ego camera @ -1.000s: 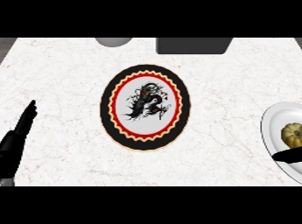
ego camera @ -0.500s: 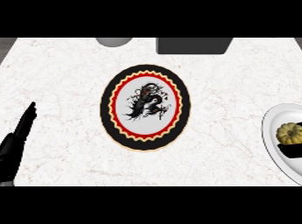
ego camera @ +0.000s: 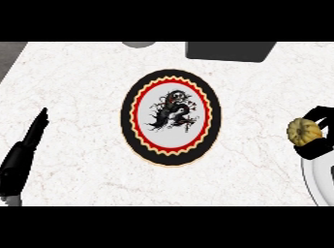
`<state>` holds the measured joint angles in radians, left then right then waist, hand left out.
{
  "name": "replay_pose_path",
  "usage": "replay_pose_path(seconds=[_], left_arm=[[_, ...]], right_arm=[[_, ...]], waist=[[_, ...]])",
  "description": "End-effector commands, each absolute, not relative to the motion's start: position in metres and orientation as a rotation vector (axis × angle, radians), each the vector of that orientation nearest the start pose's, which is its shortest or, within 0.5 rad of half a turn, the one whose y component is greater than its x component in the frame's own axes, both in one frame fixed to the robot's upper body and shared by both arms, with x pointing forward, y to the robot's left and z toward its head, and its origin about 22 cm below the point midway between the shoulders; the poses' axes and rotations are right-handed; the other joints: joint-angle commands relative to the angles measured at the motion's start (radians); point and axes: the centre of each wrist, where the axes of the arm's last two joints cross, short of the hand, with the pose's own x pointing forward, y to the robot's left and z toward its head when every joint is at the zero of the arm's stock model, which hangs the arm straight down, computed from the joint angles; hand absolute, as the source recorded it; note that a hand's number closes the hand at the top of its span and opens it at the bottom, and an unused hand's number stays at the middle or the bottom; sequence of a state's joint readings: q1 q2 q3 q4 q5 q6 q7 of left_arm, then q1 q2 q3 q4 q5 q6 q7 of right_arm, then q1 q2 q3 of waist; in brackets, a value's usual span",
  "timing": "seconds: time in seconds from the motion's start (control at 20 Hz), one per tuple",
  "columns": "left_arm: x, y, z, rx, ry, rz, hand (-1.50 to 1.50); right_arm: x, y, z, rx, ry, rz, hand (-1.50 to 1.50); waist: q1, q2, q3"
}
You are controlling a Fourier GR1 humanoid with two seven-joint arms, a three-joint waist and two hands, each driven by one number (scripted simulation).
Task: Pick the squash from the plate and place it in the plate
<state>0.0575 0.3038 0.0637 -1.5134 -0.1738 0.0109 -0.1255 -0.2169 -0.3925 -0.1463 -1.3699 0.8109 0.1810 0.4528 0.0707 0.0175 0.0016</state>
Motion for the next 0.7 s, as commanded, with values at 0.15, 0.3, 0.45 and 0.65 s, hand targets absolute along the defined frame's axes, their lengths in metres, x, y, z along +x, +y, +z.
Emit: replay_pose_path(seconds=[0.15,0.3,0.45,0.65], left_arm=[[0.240,0.311,0.008,0.359,-1.581,-0.391,0.00],[0.246,0.304,0.008,0.368,-1.604,-0.388,0.00],[0.241,0.308,0.008,0.388,-1.583,-0.378,0.00],[0.239,0.320,0.008,0.428,-1.571,-0.359,0.00]], right_arm=[[0.344,-0.321,0.112,-0.864,-1.231,1.174,1.50],[0.363,-0.332,0.133,-0.842,-1.404,1.196,1.50],[0.378,-0.337,0.140,-0.845,-1.565,1.202,1.50],[0.395,-0.340,0.166,-0.795,-1.841,1.139,1.50]], waist=[[0.084,0.026,0.005],[0.058,0.026,0.005],[0.042,0.016,0.005],[0.011,0.004,0.002]])
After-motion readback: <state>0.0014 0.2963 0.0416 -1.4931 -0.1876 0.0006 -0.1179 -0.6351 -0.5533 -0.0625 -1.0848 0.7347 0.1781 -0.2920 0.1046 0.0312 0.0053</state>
